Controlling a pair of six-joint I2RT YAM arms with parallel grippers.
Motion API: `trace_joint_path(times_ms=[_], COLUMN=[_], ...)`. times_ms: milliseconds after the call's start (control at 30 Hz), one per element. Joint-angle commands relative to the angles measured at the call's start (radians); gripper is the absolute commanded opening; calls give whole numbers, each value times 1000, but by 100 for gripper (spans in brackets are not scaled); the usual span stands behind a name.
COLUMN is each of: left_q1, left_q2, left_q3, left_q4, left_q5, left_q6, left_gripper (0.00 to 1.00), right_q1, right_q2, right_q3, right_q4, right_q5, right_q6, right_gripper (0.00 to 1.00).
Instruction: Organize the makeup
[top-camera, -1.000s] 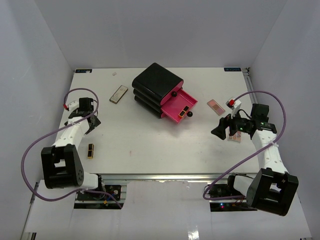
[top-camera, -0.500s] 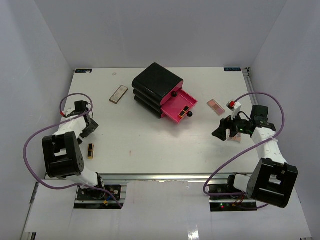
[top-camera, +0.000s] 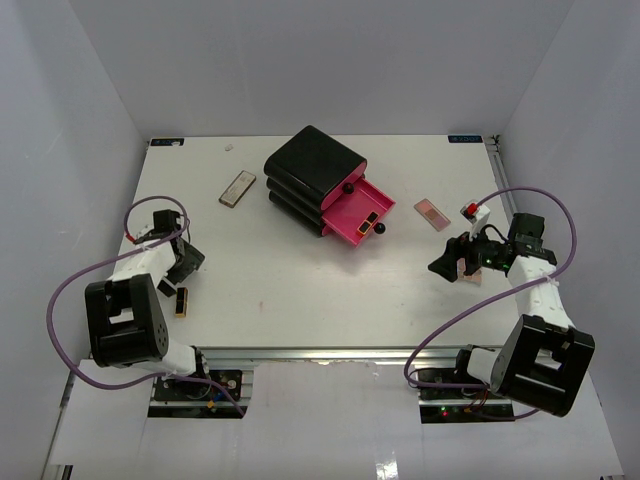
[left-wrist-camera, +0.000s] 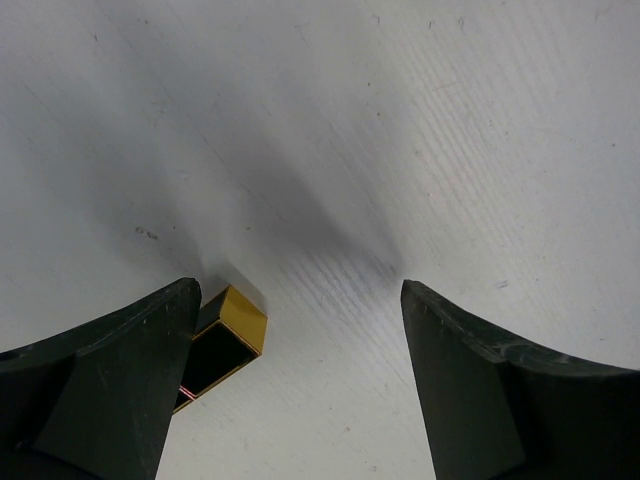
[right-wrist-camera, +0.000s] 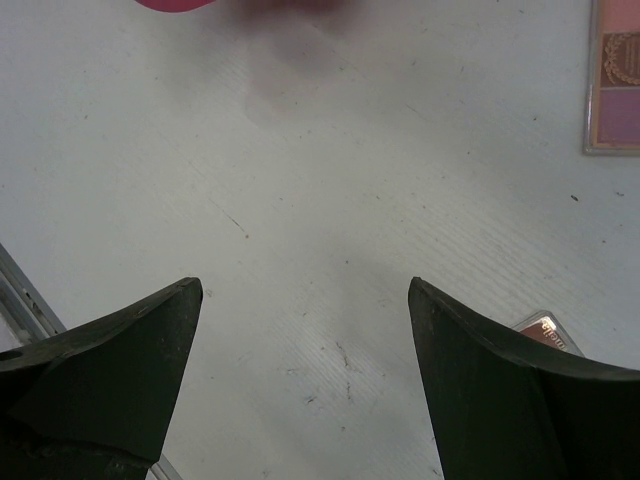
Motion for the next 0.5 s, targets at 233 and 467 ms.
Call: trace_joint_path(times_ms=[233,467], left_q1=[-4,-4], left_q2=[17,125], left_q3=[9,25], left_q4=[-78,-148], left_q5=[61,45], left_q6=[-34,-40], left_gripper=[94,95], right_q1=[-6,-3], right_q2=[-120,-249], right_q3=[1,8], right_q4=[0,-13], right_q5=[-72,-94], right_q6=[7,20], right_gripper=[90,90])
